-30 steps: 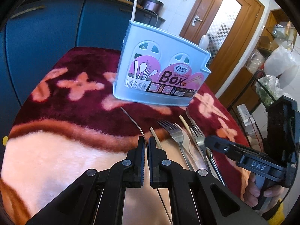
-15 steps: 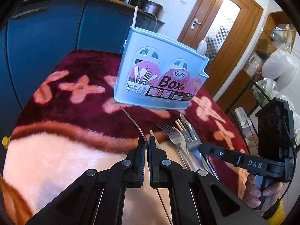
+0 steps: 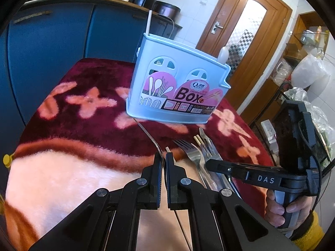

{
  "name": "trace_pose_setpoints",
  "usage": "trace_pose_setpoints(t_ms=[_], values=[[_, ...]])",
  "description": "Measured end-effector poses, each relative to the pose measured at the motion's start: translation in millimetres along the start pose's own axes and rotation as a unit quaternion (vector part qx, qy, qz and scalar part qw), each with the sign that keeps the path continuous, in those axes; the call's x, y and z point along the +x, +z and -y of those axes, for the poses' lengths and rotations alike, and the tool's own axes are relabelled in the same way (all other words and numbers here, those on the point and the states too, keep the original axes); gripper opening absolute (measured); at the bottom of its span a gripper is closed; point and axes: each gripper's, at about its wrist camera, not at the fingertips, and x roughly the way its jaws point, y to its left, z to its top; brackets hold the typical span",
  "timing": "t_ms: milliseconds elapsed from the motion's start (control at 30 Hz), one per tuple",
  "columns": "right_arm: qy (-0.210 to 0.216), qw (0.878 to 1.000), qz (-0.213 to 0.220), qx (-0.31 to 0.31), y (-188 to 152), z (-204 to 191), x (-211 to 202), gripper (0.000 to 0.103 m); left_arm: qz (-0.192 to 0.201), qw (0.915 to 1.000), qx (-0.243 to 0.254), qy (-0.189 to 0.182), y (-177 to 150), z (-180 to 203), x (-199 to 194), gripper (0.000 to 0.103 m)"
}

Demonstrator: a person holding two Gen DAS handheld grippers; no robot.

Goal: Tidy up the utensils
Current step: 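Lift the fork with the left tool while the right tool carries its fork to the box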

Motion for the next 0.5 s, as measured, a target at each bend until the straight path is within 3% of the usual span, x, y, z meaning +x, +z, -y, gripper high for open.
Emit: trace_pose_setpoints(t_ms=[500], values=[[0.016, 0.988, 0.15, -0.017, -16, -20, -81, 0.003, 0.069, 0.9974, 0.016, -0.008, 10, 17, -43, 0.001]])
